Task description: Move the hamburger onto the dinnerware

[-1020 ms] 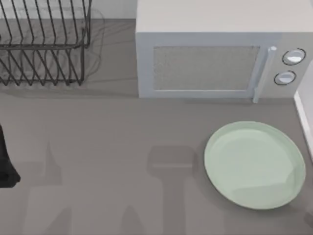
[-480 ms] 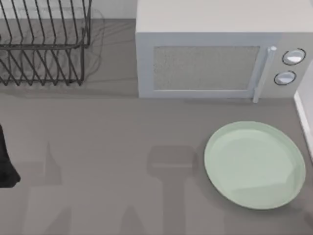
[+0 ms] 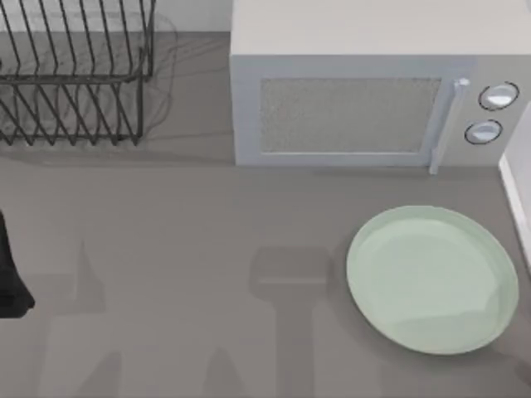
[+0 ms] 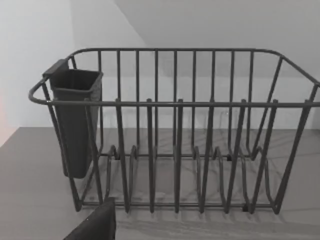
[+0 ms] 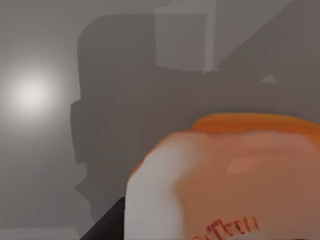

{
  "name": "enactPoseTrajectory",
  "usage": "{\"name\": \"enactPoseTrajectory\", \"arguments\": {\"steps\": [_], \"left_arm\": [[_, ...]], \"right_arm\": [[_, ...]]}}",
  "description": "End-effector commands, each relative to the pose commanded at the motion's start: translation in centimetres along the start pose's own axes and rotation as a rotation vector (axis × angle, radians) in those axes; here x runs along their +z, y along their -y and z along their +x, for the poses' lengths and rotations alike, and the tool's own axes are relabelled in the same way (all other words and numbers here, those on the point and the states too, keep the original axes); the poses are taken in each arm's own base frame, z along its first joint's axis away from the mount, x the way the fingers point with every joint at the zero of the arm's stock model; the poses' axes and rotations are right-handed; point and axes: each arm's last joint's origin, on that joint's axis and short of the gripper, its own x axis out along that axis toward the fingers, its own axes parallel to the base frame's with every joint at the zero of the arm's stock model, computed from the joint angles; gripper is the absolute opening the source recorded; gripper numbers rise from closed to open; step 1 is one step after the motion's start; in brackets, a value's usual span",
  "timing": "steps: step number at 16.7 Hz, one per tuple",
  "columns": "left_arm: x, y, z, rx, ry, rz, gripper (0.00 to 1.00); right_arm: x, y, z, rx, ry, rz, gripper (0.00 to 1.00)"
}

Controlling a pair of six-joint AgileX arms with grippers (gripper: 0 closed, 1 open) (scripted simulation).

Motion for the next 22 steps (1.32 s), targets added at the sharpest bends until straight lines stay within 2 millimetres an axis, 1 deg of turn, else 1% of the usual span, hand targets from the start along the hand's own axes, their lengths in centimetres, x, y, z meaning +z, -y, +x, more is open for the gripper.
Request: {"name": "enactPoseTrajectory", "arguments": {"steps": [2,3,5,7,13,15,17,21,22], "left_arm": [[0.0,0.0,0.0,0.0,0.0,0.0,1.0],[0.0,0.0,0.0,0.0,0.0,0.0,1.0],[0.0,0.0,0.0,0.0,0.0,0.0,1.0],[0.0,0.0,0.0,0.0,0.0,0.0,1.0],[0.0,0.0,0.0,0.0,0.0,0.0,1.0],[0.0,0.0,0.0,0.0,0.0,0.0,1.0],[0.0,0.0,0.0,0.0,0.0,0.0,1.0],[0.0,0.0,0.0,0.0,0.0,0.0,1.0],[0.0,0.0,0.0,0.0,0.0,0.0,1.0]], "right_arm": [[0.0,0.0,0.0,0.0,0.0,0.0,0.0],[0.1,0.1,-2.2,-0.001,0.017,0.015,0.0],[0.2,0.3,-2.6,-0.002,0.018,0.013,0.0],[0.5,0.6,-3.9,-0.005,0.021,0.012,0.0],[0.3,0.4,-10.1,0.018,0.0,0.01,0.0],[0.1,0.2,-11.7,0.006,0.011,0.012,0.0],[0.0,0.1,-12.2,-0.001,0.017,0.015,0.0],[0.2,0.1,-12.1,0.003,0.014,0.01,0.0],[0.6,0.2,-12.2,0.002,0.015,-0.012,0.0]]}}
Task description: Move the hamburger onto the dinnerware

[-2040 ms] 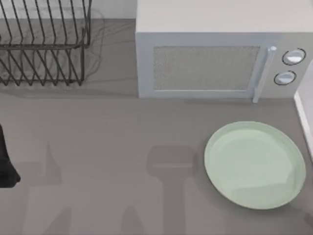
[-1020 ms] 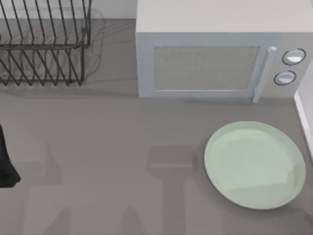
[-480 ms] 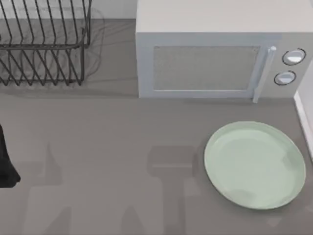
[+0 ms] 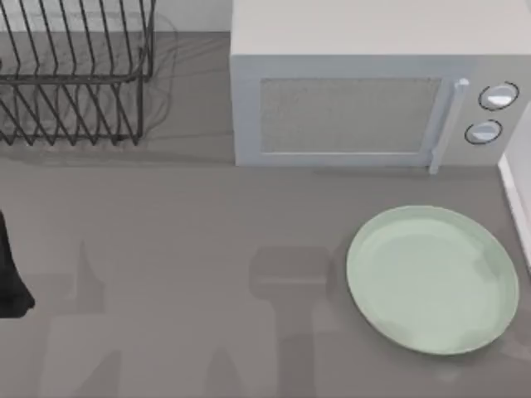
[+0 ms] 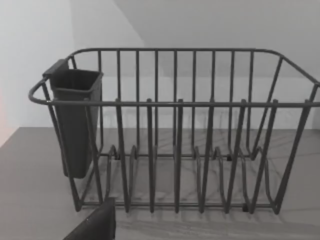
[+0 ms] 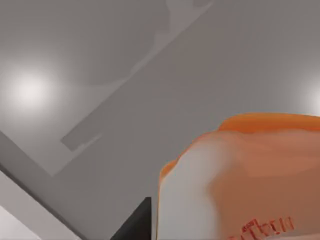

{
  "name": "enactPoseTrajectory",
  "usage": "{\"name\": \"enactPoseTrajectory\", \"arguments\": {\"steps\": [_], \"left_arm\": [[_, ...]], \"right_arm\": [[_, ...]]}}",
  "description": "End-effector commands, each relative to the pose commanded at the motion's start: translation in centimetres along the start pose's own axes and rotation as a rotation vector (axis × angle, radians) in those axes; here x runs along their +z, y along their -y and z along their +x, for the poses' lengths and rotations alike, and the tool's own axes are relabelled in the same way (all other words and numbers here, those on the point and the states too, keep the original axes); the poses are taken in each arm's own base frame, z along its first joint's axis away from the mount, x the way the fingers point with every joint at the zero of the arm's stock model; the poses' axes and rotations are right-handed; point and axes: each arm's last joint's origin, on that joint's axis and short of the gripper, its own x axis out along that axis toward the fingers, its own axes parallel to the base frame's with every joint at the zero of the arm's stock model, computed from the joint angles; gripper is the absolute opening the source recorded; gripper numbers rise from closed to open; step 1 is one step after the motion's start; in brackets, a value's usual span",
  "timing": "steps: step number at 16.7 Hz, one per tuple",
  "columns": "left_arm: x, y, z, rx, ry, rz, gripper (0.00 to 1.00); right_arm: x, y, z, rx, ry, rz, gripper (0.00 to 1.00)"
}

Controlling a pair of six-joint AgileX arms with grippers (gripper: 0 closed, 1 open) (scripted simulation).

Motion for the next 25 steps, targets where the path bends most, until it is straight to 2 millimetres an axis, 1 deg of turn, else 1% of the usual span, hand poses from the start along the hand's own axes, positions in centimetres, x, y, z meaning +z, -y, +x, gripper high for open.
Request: {"name": "enactPoseTrajectory", "arguments": {"steps": [1,3,4,6,9,11,12,13,17,19,23,25], "left_arm": [[0.0,0.0,0.0,0.0,0.0,0.0,1.0],[0.0,0.0,0.0,0.0,0.0,0.0,1.0],[0.0,0.0,0.0,0.0,0.0,0.0,1.0],[0.0,0.0,0.0,0.0,0.0,0.0,1.0],[0.0,0.0,0.0,0.0,0.0,0.0,1.0],[0.0,0.0,0.0,0.0,0.0,0.0,1.0],[0.0,0.0,0.0,0.0,0.0,0.0,1.0],[0.0,0.0,0.0,0.0,0.0,0.0,1.0],[0.0,0.0,0.0,0.0,0.0,0.0,1.0],[0.0,0.0,0.0,0.0,0.0,0.0,1.0],[0.0,0.0,0.0,0.0,0.0,0.0,1.0],[0.0,0.0,0.0,0.0,0.0,0.0,1.0]], "right_arm": [[0.8,0.2,-0.1,-0.001,0.002,-0.039,0.0],[3.2,0.6,-0.5,-0.003,0.005,-0.154,0.0],[4.9,0.8,-0.5,0.0,0.003,-0.226,0.0],[8.8,0.9,0.3,0.017,-0.01,-0.381,0.0],[14.4,-0.2,1.5,0.022,-0.01,-0.601,0.0],[16.8,-1.1,1.9,0.011,0.003,-0.698,0.0],[17.4,-1.4,2.0,0.007,0.006,-0.723,0.0],[17.5,-1.5,2.0,0.006,0.007,-0.73,0.0],[17.4,-1.4,2.1,0.008,0.006,-0.722,0.0],[17.4,-1.4,3.1,0.006,0.007,-0.722,0.0],[17.5,-1.5,6.1,0.004,0.01,-0.729,0.0],[17.5,-1.5,6.5,0.006,0.007,-0.73,0.0]]}}
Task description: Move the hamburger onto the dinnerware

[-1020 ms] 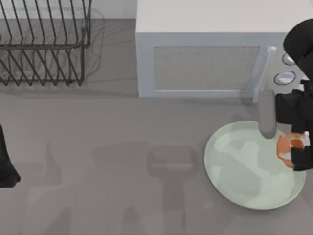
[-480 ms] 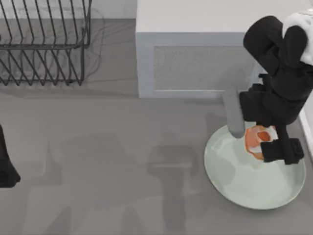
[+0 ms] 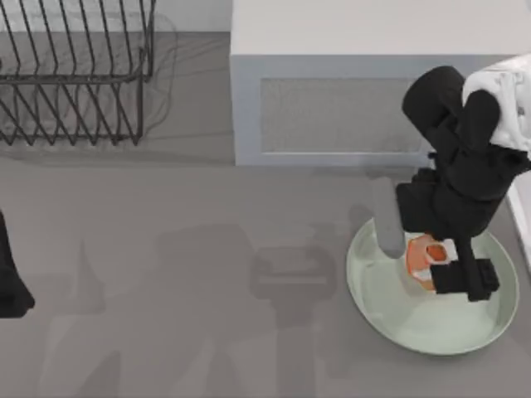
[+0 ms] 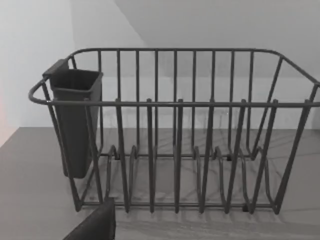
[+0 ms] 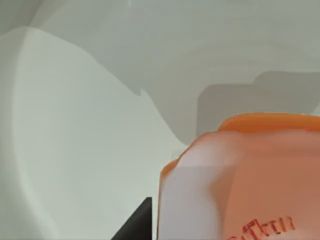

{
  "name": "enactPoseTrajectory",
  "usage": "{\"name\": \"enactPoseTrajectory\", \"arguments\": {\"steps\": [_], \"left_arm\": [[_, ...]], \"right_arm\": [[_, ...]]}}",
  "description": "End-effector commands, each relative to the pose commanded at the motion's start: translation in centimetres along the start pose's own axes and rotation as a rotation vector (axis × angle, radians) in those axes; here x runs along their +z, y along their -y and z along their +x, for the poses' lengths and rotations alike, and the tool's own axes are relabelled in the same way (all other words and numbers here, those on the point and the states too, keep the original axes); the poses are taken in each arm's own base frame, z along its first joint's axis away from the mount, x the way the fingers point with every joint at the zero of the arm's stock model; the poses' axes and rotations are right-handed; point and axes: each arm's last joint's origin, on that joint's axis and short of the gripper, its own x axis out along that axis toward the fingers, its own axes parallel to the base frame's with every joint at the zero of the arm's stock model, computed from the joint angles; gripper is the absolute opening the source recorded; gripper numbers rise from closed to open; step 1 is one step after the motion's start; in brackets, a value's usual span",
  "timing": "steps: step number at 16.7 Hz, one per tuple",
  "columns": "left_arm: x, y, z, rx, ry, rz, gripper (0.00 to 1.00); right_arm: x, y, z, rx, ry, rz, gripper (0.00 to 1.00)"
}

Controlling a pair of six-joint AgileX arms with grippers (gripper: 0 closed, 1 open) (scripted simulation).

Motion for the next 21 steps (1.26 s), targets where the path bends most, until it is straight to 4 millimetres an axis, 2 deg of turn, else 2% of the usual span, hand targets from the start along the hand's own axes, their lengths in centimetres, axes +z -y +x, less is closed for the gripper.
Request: {"name": "enactPoseTrajectory", "arguments": {"steps": [2,15,21], "left_arm": [[0.0,0.0,0.0,0.0,0.0,0.0,1.0],[0.0,0.0,0.0,0.0,0.0,0.0,1.0],[0.0,0.0,0.0,0.0,0.0,0.0,1.0]], "right_arm": [[0.0,0.0,0.0,0.0,0.0,0.0,0.0],[0.0,0.0,0.0,0.0,0.0,0.0,0.98],[0.0,0.0,0.0,0.0,0.0,0.0,1.0]]}}
